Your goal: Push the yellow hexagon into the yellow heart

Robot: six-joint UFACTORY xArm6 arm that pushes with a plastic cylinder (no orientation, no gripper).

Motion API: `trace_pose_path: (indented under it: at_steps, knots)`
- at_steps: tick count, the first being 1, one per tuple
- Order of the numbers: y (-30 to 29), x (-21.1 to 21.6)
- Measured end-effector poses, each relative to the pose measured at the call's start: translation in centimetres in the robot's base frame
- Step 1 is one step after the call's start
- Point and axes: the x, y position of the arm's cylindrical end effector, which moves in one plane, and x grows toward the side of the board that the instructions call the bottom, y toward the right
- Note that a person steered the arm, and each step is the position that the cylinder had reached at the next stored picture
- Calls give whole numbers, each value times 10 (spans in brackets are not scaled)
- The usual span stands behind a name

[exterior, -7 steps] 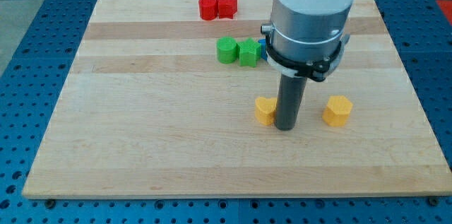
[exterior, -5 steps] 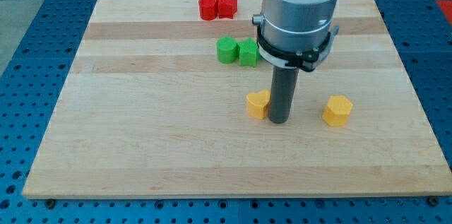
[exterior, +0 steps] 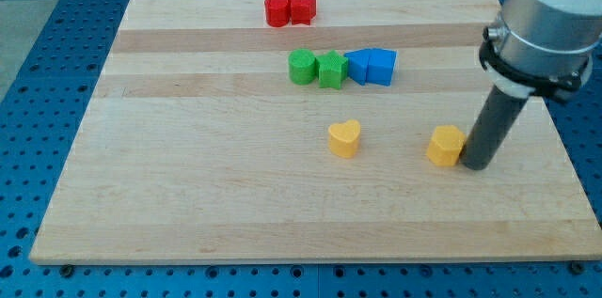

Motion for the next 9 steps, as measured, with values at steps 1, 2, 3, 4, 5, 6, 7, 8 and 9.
trace_pose_path:
  at_steps: [1,2,3,4,5,6,7,8,9]
  knots:
    - [-6,-9]
    - [-23,-9]
    - [-44,-10]
    - [-68,-11]
    - [-80,-17]
    - [-80,-22]
    - [-88,-22]
    - [-106,-20]
    - [-125,-12]
